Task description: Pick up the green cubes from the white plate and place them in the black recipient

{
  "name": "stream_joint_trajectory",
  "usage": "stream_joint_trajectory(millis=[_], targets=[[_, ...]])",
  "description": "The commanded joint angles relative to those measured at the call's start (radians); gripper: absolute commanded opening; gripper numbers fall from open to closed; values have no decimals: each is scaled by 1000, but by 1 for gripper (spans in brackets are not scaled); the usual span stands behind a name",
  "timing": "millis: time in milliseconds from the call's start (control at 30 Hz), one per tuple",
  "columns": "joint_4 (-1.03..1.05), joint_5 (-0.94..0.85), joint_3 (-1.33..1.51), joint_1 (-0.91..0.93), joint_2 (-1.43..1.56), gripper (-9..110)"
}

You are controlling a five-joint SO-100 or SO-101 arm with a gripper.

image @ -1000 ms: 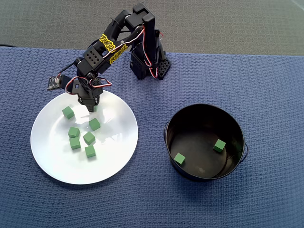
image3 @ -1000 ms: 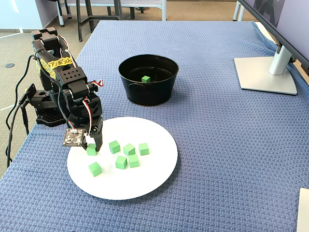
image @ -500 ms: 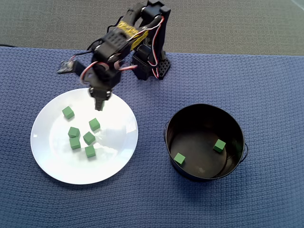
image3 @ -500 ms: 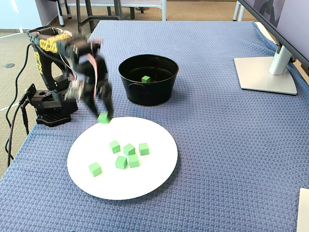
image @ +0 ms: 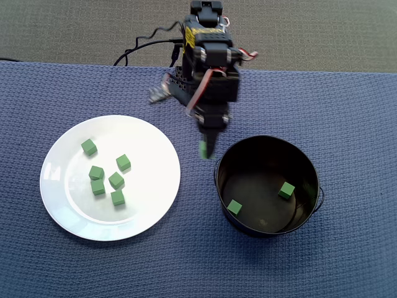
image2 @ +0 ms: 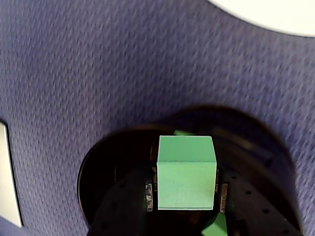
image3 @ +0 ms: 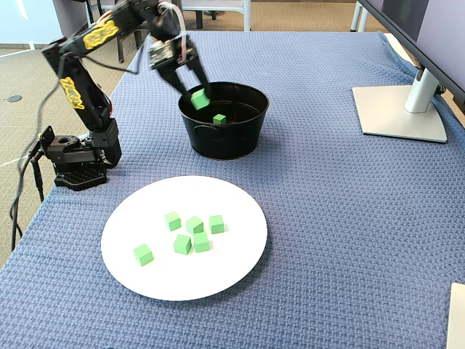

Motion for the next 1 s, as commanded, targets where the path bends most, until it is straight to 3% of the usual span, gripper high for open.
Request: stream_joint_trajectory(millis=[0, 433, 467, 533, 600, 833, 933, 967], targets=[[5, 67, -207, -121, -173, 0], [-43, 83, -296, -327, -416, 0], [-43, 71, -293, -330, -410, 9], [-29, 51, -288, -328, -394, 38], [-17, 41, -279, -311, -374, 45], [25, -35, -268, -173, -281, 46], [63, -71, -267, -75, -212, 24], [74, -100, -250, -34, -179, 22]])
